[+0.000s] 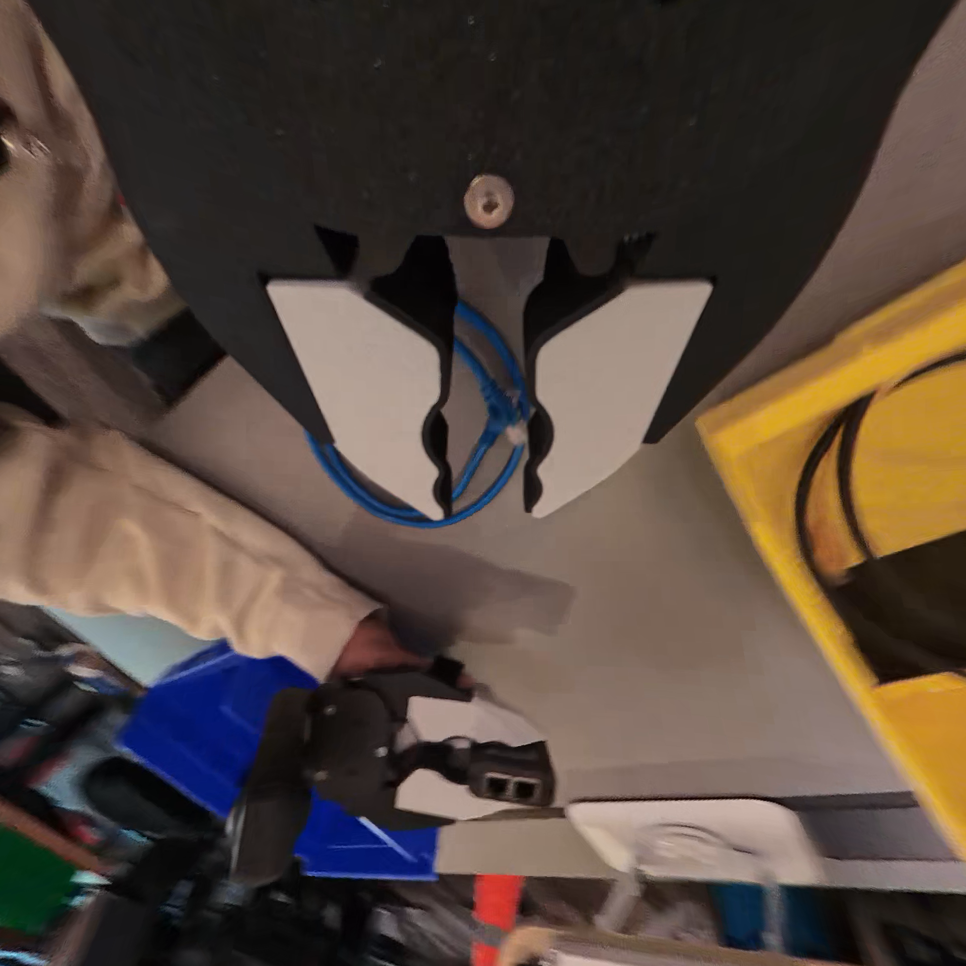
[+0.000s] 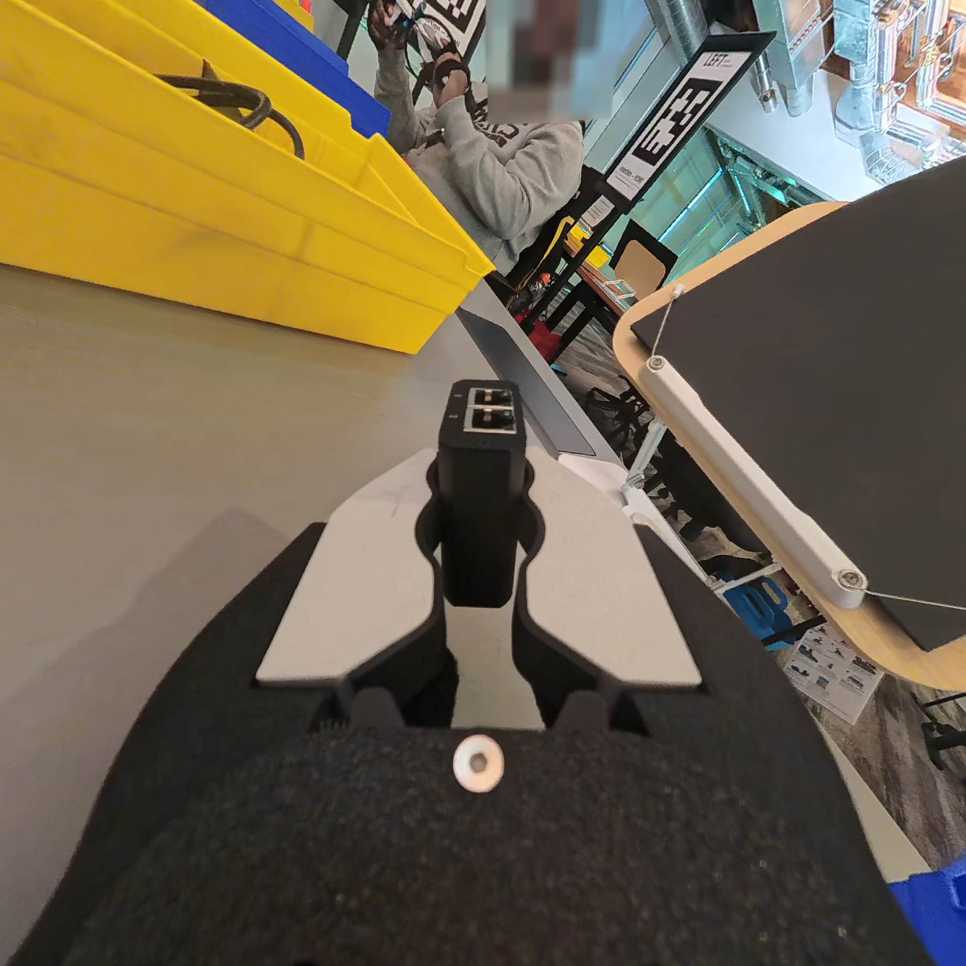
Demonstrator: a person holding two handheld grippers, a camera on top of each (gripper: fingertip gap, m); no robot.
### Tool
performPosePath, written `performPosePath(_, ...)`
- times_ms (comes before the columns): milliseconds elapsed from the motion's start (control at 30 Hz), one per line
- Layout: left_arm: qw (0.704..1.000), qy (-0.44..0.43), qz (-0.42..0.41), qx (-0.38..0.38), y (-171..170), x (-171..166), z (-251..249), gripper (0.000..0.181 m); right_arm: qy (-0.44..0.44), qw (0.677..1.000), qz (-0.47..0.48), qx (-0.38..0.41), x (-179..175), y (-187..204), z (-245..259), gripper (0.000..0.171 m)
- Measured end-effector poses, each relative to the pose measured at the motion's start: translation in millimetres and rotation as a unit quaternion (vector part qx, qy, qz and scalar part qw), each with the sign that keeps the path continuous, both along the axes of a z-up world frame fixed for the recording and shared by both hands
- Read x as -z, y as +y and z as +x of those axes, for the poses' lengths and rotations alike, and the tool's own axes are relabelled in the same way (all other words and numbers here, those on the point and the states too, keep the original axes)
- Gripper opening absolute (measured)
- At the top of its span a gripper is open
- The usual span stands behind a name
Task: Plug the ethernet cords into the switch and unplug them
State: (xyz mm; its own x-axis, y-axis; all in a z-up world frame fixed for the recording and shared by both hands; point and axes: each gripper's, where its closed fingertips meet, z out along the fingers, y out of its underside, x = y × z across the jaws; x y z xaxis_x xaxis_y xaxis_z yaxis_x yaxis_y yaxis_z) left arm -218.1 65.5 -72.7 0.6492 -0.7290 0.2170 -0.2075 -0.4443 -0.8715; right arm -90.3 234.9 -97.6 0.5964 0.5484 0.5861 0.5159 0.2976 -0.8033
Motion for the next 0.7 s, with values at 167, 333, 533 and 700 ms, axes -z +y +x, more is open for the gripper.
performPosePath(167, 0.984, -0.031, 0.119, -0.126, -33.5, 0.2, -11.6, 0.052, 0.005, 1.0, -0.008, 0.0, 1.2, 1.4, 0.3, 0.025)
performPosePath(333, 0.979, 0.019, 0.11, -0.172, -38.0, 40.3, -8.0, 0.047, 0.006, 1.0, -0.015, 0.001, 2.5, 2.2, 1.0, 0.025)
performPosePath(533, 0.97, 0.113, -0.041, -0.213, -29.9, 106.0, -0.4, 0.049, -0.004, 1.0, -0.013, -0.002, 4.5, 1.2, -1.4, 0.025)
performPosePath(700, 0.966, 0.152, -0.043, -0.205, -24.3, 112.2, 6.7, 0.034, -0.001, 1.0, -0.018, -0.003, 5.4, 1.6, -1.5, 0.025)
